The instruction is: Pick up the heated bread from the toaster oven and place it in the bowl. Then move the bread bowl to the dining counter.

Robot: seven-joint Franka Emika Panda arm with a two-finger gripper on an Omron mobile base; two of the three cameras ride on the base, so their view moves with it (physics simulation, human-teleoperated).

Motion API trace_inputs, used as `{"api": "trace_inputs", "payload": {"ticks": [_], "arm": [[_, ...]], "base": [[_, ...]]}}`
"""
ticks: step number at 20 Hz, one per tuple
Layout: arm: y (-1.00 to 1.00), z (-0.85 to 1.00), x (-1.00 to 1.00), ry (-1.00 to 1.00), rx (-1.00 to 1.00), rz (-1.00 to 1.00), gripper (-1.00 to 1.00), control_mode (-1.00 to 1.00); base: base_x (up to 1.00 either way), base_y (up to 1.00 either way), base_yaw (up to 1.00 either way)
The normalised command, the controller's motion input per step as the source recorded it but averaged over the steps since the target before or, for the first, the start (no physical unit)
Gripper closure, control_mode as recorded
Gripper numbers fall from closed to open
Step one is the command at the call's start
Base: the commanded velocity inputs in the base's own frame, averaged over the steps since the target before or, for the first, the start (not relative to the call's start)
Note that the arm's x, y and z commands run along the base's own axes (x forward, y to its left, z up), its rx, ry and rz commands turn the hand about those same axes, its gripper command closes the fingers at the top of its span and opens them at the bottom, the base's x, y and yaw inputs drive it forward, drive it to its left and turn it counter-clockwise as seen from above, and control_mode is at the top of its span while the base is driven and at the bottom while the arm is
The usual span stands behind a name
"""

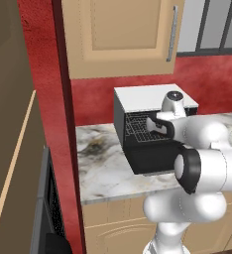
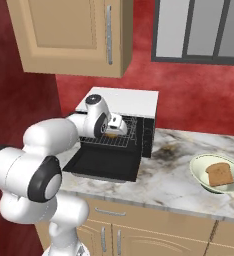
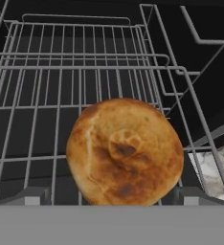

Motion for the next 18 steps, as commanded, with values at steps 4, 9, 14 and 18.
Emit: {"api": "trace_inputs", "payload": {"ticks": [4,9,14,18], "arm": [[0.0,-0.01,0.04,0.0,0.0,0.0,-1.0,-1.0],[0.0,-0.17,0.0,0.0,0.0,0.0,-1.0,-1.0],[-0.02,-0.16,0.0,0.0,0.0,0.0,-1.0,-1.0],[-0.03,-0.03,0.0,0.0,0.0,0.0,-1.0,-1.0]], "base": [[0.0,0.0,0.0],[0.0,0.0,0.0],[0.0,0.0,0.0],[0.0,0.0,0.0]]}}
